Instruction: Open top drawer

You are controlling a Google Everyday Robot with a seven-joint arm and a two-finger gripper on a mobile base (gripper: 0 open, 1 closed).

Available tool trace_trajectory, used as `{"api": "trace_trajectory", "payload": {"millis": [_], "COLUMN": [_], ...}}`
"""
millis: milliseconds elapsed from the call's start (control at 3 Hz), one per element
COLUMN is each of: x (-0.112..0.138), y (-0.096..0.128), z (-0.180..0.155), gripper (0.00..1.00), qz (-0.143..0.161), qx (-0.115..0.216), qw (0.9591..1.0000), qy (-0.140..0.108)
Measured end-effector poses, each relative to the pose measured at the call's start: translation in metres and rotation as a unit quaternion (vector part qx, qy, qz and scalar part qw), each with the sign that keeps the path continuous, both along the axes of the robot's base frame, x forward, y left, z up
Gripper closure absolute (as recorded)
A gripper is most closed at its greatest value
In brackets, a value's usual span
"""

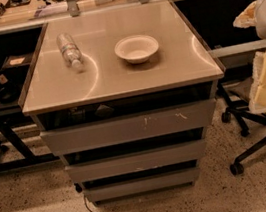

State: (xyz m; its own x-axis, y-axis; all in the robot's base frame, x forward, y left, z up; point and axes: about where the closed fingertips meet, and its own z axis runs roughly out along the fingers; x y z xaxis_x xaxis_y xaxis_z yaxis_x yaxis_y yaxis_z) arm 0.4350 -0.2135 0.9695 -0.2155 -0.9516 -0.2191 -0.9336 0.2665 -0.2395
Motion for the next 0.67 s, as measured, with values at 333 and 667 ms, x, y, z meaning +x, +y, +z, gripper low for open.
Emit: {"api": "trace_trajectory", "payload": {"millis": [333,667], "x": [-0.007,-0.009], "y": [0.011,0.027], "z": [-0.036,-0.088], "gripper": [0.0,0.0], "qz": [0.013,0.025], "qx": [0.025,0.048], "qw": [0.9995,0.9978], "qy": [0.014,0.038]}}
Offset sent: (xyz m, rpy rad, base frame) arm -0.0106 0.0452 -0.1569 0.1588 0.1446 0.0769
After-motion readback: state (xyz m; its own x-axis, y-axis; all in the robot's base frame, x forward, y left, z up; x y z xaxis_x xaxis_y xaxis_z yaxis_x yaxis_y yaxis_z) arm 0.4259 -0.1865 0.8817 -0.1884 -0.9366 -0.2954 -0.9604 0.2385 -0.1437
